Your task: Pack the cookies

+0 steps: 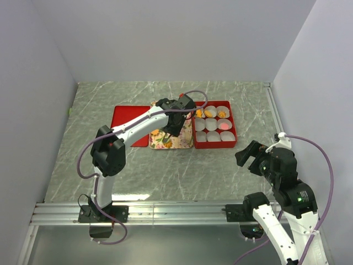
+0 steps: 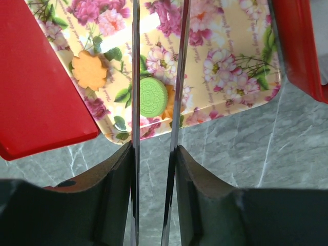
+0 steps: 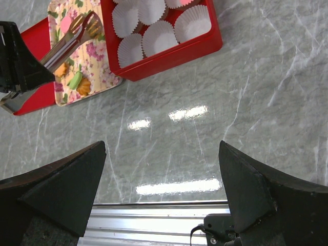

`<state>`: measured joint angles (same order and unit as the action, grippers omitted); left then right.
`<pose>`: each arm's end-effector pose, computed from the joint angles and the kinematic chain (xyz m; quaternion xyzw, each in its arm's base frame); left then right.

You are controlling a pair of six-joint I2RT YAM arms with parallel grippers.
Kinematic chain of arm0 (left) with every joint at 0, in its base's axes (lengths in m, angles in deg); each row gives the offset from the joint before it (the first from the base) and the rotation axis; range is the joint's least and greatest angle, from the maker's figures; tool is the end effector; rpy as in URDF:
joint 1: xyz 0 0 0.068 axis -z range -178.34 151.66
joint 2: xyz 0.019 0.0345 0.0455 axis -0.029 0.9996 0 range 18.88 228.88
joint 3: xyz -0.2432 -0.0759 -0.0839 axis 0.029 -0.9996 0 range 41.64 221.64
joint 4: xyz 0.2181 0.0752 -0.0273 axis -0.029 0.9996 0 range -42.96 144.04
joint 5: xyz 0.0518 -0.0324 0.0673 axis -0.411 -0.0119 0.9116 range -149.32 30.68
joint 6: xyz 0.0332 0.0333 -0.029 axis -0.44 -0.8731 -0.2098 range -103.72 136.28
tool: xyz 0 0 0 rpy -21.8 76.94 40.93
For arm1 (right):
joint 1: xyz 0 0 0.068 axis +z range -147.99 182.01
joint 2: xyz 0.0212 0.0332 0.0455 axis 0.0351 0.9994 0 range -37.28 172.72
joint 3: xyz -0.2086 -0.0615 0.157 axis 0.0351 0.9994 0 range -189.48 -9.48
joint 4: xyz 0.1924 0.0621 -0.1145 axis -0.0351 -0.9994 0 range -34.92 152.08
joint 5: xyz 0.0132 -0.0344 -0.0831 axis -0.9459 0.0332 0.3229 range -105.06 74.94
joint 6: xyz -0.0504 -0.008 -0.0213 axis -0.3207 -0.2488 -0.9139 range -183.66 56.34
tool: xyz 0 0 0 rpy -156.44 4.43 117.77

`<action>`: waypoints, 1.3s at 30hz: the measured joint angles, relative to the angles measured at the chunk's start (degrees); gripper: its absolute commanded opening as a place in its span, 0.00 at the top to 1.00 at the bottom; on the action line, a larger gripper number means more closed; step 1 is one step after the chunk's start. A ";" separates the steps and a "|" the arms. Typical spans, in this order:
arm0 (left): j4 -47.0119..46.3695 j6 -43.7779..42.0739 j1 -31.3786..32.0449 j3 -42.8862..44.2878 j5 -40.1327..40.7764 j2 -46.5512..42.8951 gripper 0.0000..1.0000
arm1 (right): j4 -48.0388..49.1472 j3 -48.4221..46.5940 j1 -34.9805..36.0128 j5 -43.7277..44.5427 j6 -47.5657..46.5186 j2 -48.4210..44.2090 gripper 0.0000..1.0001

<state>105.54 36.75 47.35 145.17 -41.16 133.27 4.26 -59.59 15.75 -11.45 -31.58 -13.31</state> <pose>0.2786 -0.2685 0.2656 0.1845 0.9542 0.0335 0.2329 0.0426 0.0080 0.3082 0.1543 0.8592 0.1642 0.4594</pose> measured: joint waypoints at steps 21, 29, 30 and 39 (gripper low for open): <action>5.18 2.97 1.55 17.31 -2.32 -0.76 0.68 | 0.02 0.00 0.00 -0.02 0.00 -0.13 0.03; 3.04 4.37 6.54 23.26 -7.63 0.26 0.68 | 0.09 0.02 0.00 0.02 0.02 -0.57 0.03; 2.80 4.61 6.91 23.26 -8.37 0.61 0.68 | 0.09 0.02 0.00 0.02 0.02 -0.70 0.03; -0.46 6.73 7.37 21.51 -12.15 3.93 0.68 | 0.13 0.04 0.00 0.07 0.04 -1.36 0.03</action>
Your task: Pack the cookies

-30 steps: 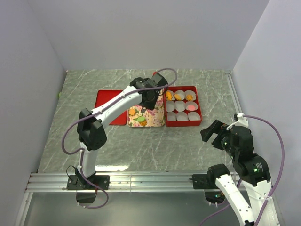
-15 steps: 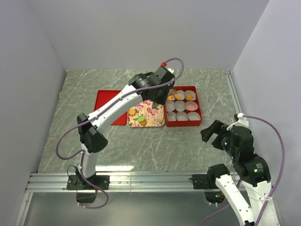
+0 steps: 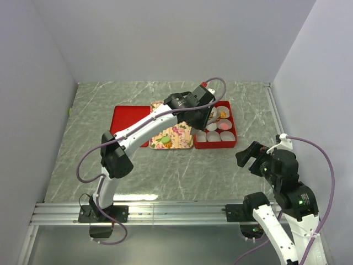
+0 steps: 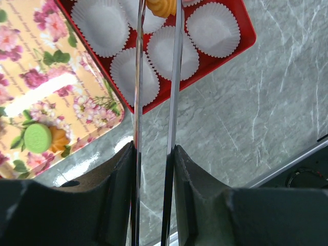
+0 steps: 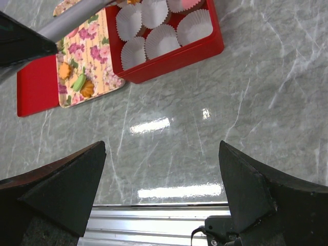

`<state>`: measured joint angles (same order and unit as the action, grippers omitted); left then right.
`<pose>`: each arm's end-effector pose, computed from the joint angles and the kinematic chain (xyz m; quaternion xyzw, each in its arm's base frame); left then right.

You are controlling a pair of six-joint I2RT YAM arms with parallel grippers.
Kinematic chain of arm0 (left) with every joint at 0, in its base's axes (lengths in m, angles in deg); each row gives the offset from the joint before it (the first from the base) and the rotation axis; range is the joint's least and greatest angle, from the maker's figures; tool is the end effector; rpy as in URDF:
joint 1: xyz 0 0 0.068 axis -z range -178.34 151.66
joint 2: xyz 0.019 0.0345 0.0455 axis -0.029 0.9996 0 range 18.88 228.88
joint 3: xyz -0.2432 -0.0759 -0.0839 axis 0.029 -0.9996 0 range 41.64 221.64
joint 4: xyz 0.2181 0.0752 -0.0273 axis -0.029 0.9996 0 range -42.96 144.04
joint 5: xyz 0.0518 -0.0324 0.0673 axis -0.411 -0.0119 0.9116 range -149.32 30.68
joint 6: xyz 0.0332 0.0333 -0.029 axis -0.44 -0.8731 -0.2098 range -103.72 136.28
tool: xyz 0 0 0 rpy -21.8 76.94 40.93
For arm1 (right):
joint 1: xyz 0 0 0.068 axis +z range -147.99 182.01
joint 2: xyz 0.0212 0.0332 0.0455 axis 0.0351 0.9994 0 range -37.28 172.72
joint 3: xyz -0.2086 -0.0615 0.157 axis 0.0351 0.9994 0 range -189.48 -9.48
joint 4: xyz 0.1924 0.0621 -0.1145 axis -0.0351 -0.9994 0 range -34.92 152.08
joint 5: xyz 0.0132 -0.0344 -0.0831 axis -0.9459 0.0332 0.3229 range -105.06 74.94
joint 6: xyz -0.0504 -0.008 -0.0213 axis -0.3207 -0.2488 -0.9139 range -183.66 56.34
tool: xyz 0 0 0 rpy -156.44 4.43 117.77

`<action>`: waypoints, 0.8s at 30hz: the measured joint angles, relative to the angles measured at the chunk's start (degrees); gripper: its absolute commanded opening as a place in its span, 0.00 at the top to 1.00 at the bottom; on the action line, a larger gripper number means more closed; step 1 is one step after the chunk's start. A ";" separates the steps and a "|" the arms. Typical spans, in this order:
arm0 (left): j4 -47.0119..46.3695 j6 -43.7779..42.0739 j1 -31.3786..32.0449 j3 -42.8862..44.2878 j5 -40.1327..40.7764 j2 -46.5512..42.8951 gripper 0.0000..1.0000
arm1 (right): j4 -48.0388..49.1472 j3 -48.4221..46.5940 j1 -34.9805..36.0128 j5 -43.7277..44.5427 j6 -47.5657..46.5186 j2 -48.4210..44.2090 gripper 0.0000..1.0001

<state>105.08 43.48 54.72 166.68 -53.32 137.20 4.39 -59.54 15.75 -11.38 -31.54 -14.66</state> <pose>0.2542 -0.3314 0.3393 0.1939 0.9223 -0.1754 0.2847 0.0384 0.0070 0.3087 0.1542 0.8530 0.1683 0.4694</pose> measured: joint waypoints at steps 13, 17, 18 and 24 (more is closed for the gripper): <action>-3.21 1.01 0.02 -3.02 -0.90 2.71 0.68 | 0.04 0.70 0.00 0.09 -0.02 -0.17 0.03; -4.00 1.14 0.02 -3.61 0.00 2.71 0.66 | 0.07 0.70 0.00 0.00 -0.04 -0.17 0.03; -4.00 1.16 0.02 -3.74 0.22 2.71 0.66 | 0.04 0.70 0.00 -0.04 -0.04 -0.17 0.03; -4.17 1.27 0.02 -3.91 1.36 4.02 0.63 | 0.07 0.70 0.00 -0.17 -0.13 -0.15 0.03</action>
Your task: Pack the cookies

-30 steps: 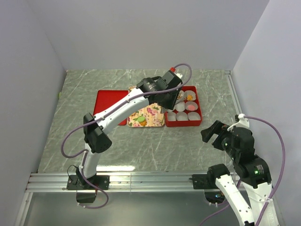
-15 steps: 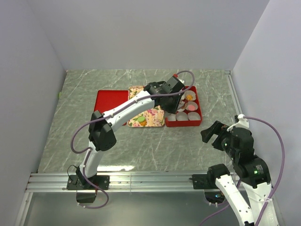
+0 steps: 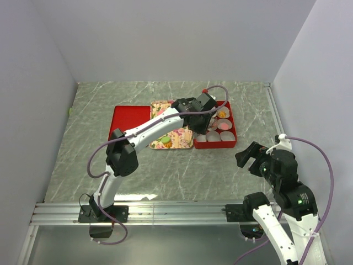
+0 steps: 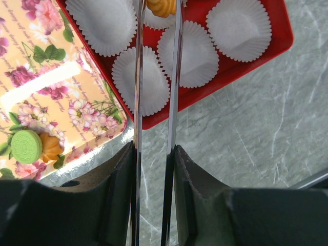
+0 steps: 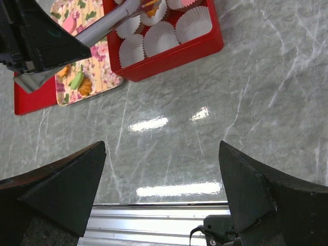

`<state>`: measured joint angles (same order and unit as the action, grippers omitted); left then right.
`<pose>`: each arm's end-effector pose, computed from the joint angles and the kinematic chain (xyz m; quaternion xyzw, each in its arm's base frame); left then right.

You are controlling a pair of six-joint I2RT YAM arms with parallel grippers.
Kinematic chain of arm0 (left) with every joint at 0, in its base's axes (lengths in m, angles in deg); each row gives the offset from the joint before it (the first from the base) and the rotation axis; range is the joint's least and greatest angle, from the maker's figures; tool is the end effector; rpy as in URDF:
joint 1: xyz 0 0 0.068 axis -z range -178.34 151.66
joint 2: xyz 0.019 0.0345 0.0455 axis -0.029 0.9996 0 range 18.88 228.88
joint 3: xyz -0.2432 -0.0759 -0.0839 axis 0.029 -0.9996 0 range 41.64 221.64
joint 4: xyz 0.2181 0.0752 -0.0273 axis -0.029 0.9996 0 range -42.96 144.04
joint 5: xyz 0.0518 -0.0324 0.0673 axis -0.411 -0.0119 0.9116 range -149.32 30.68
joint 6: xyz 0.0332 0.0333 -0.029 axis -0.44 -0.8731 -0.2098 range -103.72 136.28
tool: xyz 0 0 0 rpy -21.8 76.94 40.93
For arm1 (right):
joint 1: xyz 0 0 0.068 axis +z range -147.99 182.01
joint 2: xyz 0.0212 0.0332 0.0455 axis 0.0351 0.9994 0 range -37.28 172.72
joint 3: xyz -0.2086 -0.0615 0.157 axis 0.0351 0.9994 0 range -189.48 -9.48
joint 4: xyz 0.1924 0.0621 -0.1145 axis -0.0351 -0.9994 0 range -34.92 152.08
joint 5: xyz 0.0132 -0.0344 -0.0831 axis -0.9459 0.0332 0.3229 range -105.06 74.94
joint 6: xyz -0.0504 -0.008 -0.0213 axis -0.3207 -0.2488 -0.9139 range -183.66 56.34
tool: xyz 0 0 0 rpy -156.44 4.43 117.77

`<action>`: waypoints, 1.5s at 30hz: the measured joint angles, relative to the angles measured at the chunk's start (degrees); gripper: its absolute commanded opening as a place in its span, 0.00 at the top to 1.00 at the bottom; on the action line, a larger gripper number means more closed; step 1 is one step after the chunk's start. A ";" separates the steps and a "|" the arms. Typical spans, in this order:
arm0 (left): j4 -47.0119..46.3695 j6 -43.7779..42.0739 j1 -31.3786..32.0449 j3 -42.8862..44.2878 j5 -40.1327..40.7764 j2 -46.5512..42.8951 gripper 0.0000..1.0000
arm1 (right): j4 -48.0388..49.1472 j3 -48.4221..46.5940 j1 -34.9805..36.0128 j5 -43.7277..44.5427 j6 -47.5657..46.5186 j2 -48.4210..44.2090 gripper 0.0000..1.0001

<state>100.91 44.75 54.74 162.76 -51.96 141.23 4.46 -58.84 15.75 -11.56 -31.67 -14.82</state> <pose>0.2665 -0.3466 0.2966 0.1841 0.9343 -0.1491 0.2666 0.0390 0.0072 0.3057 0.1527 0.8553 0.1676 0.4659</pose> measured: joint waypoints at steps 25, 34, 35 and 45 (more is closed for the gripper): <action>1.68 2.05 0.00 2.01 3.76 1.75 0.50 | 0.20 0.00 0.00 -1.03 -0.55 0.00 0.03; 1.64 4.09 -2.69 0.66 4.94 -5.27 0.47 | 0.26 0.00 0.00 -1.11 -0.55 -0.02 0.03; 1.81 4.31 -3.56 -1.25 5.01 -7.15 0.47 | 0.26 0.00 0.00 -1.11 -0.52 -0.02 0.03; 2.34 5.64 -16.02 -20.96 11.06 -19.34 0.45 | 0.59 0.00 0.00 -1.11 -0.52 -0.92 0.03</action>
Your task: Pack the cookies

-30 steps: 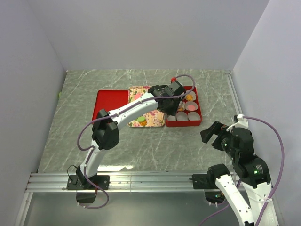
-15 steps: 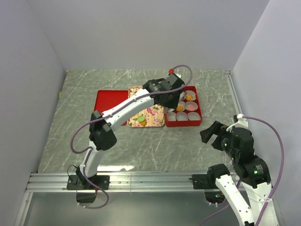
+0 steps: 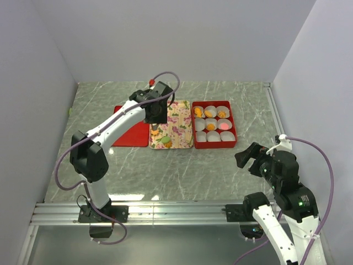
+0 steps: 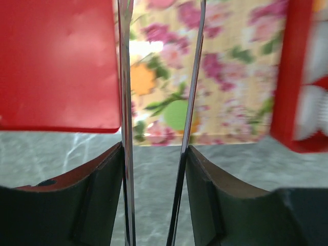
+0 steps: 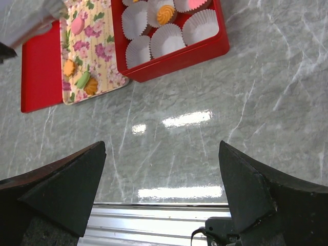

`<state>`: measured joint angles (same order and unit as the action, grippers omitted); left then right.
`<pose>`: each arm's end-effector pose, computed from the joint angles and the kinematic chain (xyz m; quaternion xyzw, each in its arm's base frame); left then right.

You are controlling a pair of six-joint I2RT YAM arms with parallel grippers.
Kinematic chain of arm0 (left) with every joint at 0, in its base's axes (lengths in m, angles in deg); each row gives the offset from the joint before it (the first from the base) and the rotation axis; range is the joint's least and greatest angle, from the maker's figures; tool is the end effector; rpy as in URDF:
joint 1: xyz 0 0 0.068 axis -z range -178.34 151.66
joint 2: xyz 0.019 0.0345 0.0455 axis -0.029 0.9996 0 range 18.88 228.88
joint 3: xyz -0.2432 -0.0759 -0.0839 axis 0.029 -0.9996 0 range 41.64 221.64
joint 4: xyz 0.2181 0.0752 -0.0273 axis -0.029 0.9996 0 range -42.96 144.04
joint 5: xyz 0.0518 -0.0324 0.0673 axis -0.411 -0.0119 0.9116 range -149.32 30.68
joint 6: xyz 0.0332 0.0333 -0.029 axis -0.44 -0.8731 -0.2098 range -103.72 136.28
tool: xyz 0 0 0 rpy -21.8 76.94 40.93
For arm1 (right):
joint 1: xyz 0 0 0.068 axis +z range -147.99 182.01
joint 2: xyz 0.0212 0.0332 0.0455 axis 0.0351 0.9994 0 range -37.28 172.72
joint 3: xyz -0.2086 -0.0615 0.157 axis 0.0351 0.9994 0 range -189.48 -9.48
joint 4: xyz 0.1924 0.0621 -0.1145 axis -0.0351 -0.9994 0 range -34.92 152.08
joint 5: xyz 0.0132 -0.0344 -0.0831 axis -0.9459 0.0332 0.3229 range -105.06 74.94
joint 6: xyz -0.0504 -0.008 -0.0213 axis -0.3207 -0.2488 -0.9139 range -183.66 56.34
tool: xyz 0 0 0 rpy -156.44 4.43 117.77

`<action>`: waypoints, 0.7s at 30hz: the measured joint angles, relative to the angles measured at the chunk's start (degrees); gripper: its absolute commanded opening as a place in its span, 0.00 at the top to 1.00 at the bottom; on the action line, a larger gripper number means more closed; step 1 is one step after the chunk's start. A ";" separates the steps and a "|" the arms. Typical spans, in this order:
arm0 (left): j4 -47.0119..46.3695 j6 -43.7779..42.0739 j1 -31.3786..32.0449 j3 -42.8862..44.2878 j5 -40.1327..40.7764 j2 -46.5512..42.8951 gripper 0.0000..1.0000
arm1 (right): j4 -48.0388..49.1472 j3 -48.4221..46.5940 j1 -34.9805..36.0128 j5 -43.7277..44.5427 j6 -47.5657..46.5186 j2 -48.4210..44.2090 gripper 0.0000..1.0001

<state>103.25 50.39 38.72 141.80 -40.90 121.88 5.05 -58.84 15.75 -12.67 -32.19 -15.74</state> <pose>0.2873 -0.2020 0.3214 -0.0182 0.9521 -0.0278 0.3039 0.0364 0.0073 0.3069 0.1433 0.8504 0.1778 0.4740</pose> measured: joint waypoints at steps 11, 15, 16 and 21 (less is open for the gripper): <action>0.98 -0.13 -0.79 -6.01 1.01 1.20 0.46 | 0.00 0.00 0.00 0.00 0.00 0.00 0.03; 0.42 -0.28 -0.87 -5.95 0.96 3.04 0.46 | 0.00 0.00 0.00 0.00 -0.02 0.02 0.03; 0.42 -0.39 -0.87 -5.81 0.96 3.67 0.47 | 0.00 0.00 0.00 0.00 -0.02 0.07 0.03; 0.61 -0.48 -0.92 -3.87 0.79 6.69 0.47 | 0.00 0.00 0.00 0.00 -0.07 0.83 0.03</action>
<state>103.86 49.91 37.80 137.94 -40.11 128.57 5.05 -58.84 15.75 -12.67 -32.26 -14.90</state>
